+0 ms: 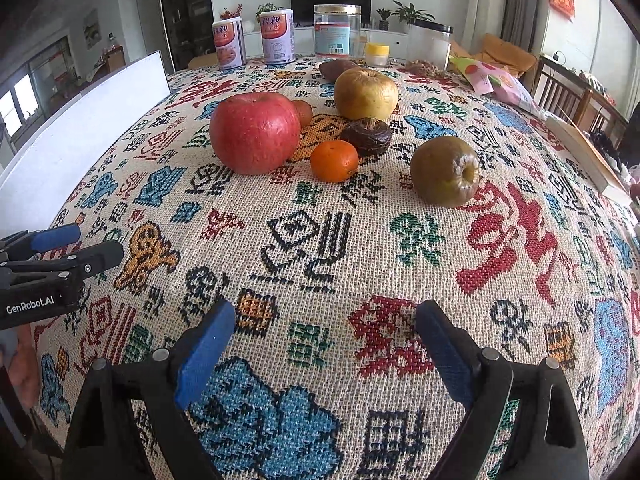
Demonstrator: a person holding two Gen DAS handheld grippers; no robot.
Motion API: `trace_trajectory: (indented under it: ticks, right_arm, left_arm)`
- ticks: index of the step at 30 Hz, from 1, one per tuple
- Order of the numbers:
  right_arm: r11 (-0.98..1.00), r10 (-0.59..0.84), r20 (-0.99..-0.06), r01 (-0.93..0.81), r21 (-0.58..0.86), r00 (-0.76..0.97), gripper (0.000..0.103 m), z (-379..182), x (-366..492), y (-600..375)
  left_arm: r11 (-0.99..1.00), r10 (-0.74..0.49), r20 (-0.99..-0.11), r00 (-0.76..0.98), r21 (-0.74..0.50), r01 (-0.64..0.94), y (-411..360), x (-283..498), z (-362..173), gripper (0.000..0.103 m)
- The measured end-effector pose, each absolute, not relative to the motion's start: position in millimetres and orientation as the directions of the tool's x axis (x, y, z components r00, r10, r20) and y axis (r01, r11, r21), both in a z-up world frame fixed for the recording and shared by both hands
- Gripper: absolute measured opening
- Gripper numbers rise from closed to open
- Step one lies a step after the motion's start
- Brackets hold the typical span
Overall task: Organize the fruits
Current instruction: 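Move the open left tool toward the red apple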
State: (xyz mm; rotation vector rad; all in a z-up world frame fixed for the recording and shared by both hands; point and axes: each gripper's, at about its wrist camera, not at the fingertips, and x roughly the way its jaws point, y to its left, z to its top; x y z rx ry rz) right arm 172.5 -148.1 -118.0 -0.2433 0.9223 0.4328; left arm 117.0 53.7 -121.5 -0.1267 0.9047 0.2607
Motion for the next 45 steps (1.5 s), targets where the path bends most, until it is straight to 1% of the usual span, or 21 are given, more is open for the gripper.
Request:
trace_trajectory:
  ticks: [7, 40, 45]
  right_arm:
    - [0.886, 0.255, -0.819, -0.463, -0.015, 0.514, 0.103, -122.4, 173.1, -147.8]
    - [0.887, 0.253, -0.821, -0.461, -0.014, 0.512, 0.103, -121.6, 173.3, -147.1]
    - [0.888, 0.252, -0.821, -0.46, -0.014, 0.512, 0.103, -121.1, 173.4, -146.3]
  left_arm:
    - [0.96, 0.174, -0.793, 0.584, 0.003, -0.282, 53.5, 119.4, -123.0, 0.099]
    - [0.96, 0.175, -0.792, 0.585, 0.005, -0.282, 51.6, 117.5, -122.4, 0.099]
    - [0.963, 0.15, -0.8, 0.581, -0.014, -0.268, 55.8, 121.7, -122.2, 0.099]
